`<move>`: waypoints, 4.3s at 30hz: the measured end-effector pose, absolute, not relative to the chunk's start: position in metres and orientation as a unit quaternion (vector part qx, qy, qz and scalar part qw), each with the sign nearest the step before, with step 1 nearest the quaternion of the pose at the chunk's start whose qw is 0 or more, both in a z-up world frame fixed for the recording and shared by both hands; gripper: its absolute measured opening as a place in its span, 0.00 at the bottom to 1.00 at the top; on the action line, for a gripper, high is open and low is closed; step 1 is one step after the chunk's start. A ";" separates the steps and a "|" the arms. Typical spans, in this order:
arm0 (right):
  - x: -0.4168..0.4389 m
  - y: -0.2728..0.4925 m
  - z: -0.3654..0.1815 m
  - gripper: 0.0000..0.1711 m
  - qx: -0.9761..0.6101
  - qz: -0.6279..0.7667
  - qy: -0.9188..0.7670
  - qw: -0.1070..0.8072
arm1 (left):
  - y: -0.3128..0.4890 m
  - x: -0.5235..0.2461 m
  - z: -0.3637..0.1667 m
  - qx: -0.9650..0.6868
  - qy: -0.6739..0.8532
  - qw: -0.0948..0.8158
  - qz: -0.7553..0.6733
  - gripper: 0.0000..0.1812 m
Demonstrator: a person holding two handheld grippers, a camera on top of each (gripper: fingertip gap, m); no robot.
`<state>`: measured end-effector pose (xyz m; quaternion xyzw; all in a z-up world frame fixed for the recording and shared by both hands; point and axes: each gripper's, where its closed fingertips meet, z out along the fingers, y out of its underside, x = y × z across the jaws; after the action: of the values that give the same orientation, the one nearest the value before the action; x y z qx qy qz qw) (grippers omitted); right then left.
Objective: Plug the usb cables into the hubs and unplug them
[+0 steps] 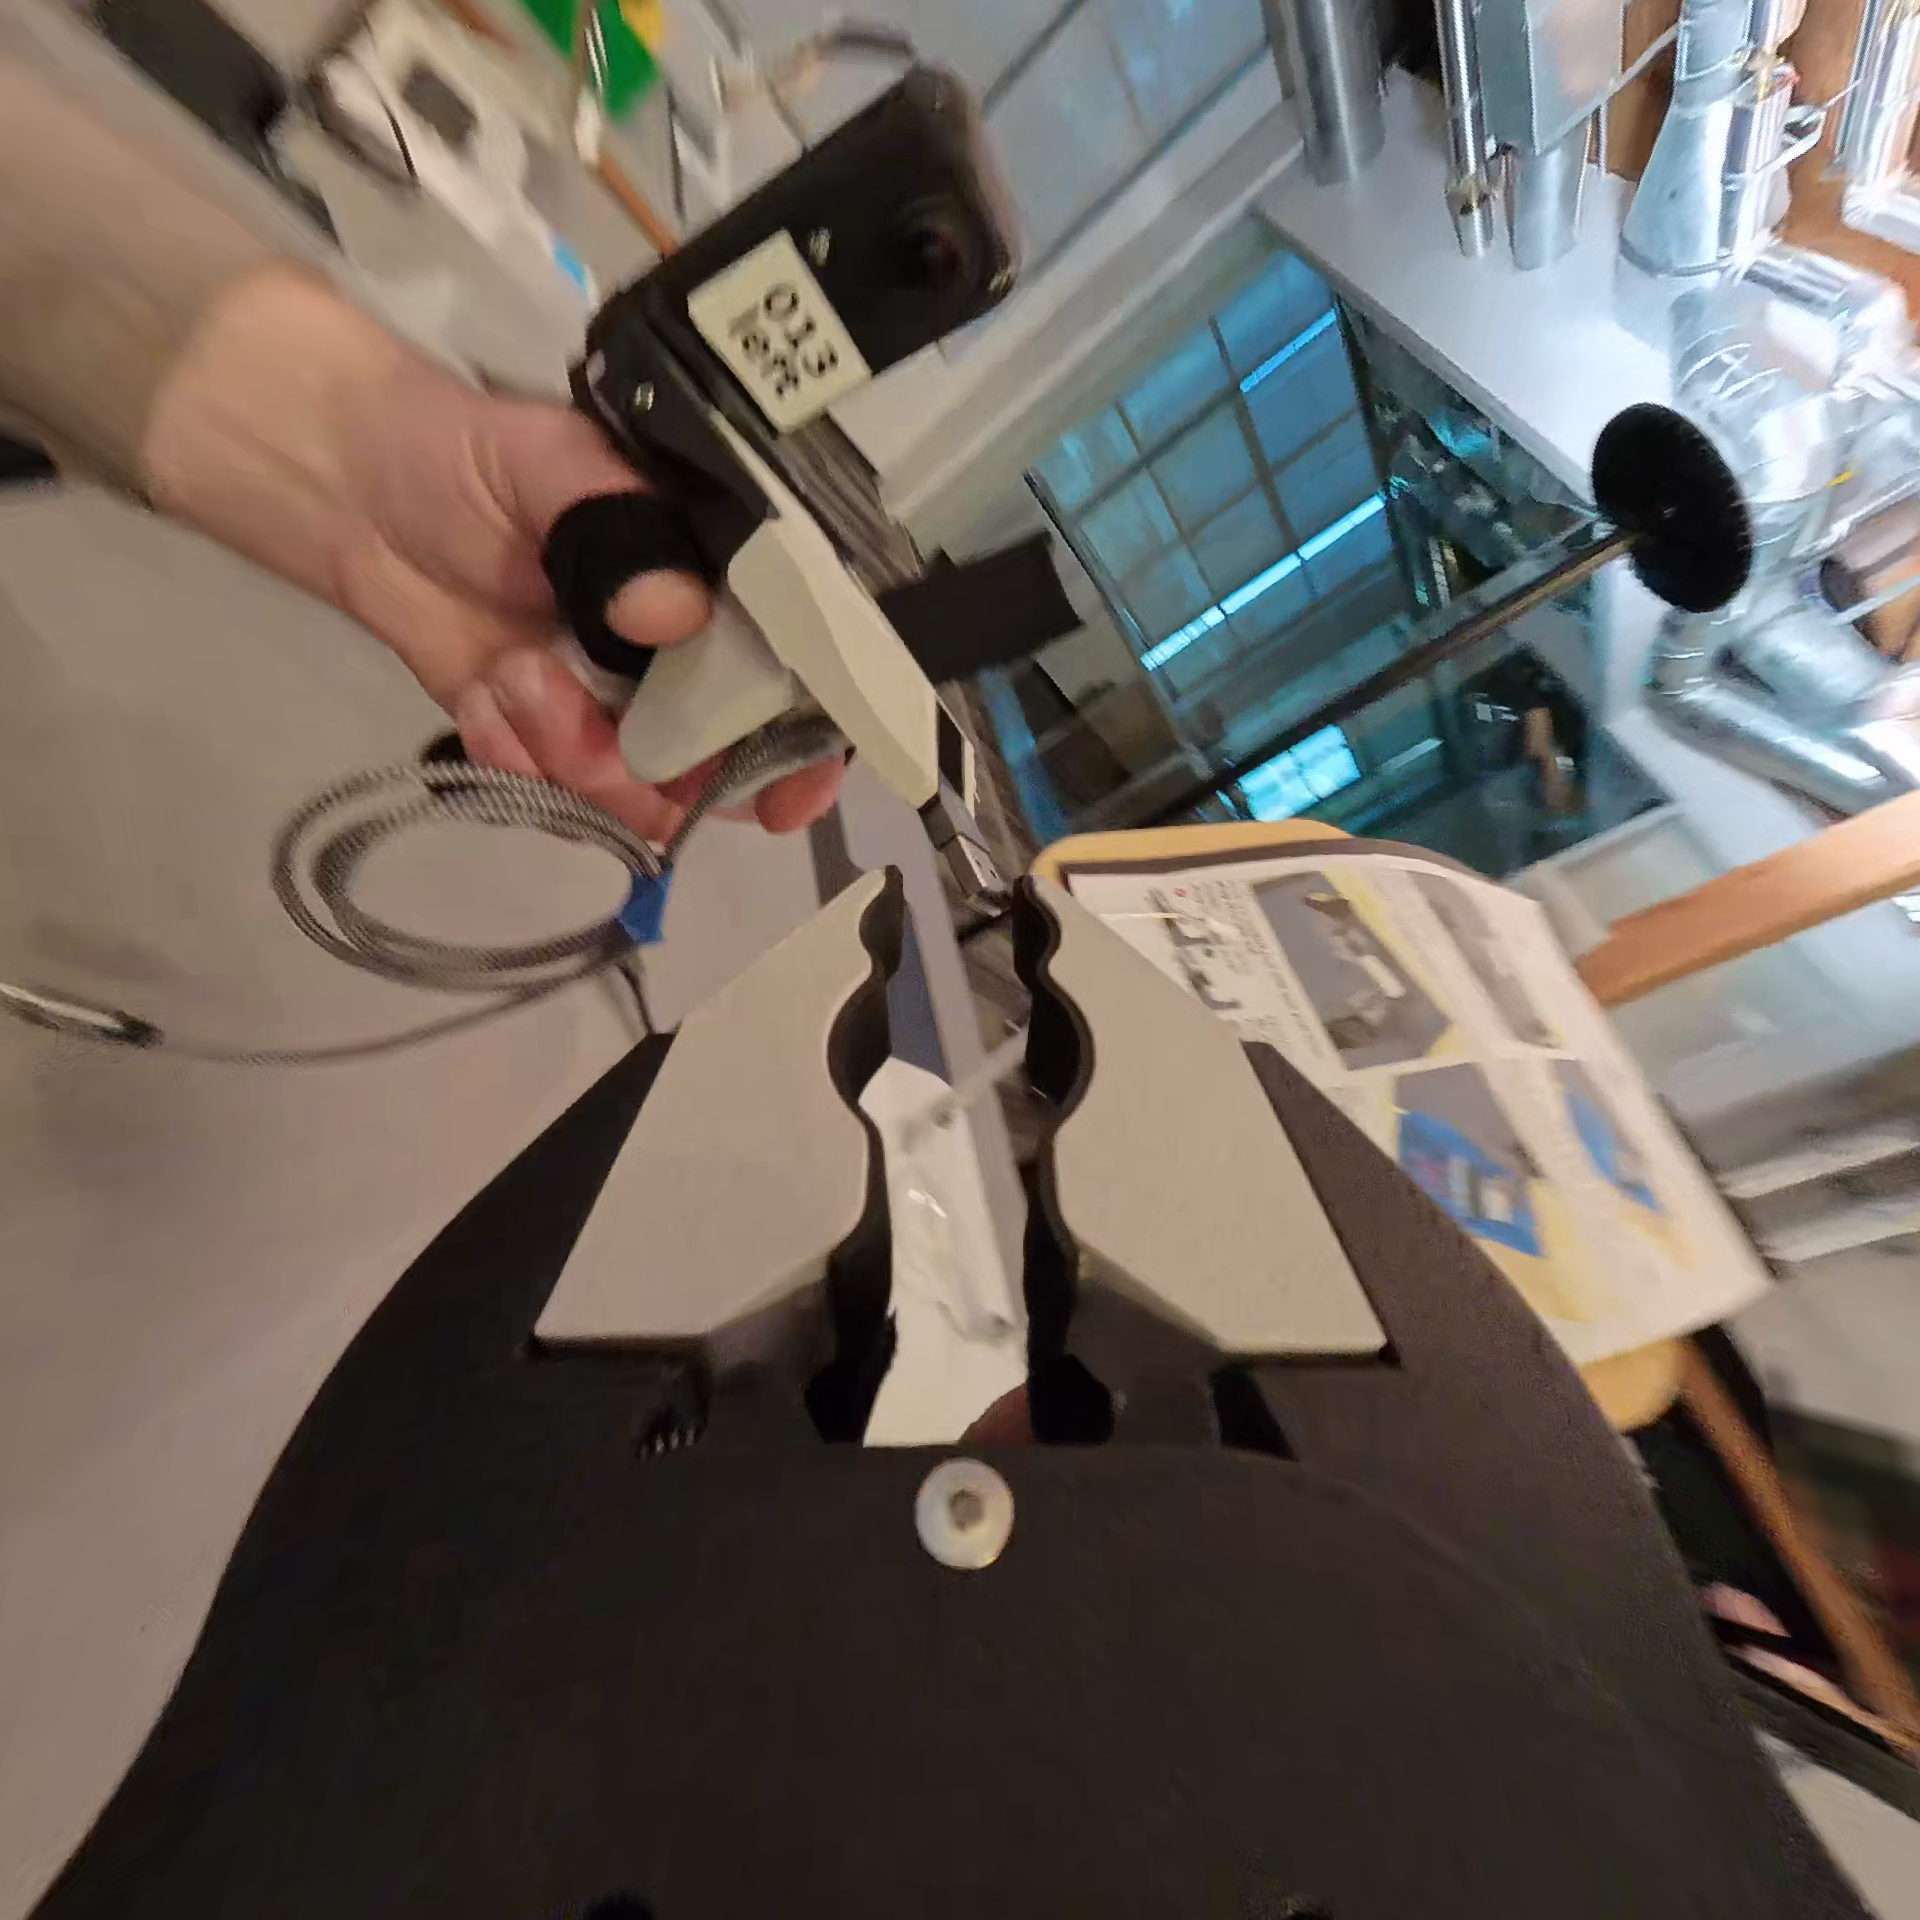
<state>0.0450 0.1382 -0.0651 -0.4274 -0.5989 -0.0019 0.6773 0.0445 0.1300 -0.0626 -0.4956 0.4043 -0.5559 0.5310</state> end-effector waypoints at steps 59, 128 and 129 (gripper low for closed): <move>0.100 0.183 -0.113 0.20 -0.617 -0.023 -0.573 0.540 | 0.165 0.016 -0.051 -0.539 0.388 0.598 -0.448 0.08; 0.148 0.204 -0.293 0.00 -0.861 0.189 -0.398 0.254 | 0.177 0.005 -0.054 -0.547 0.390 0.602 -0.432 0.08; 0.145 0.202 -0.293 0.00 -0.860 0.192 -0.402 0.250 | 0.177 0.005 -0.054 -0.547 0.390 0.602 -0.432 0.08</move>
<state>0.1452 0.2017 -0.2928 -0.8598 -0.4018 0.1917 0.2499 0.0048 0.1771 -0.0537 -0.5468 0.3902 -0.4317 0.6020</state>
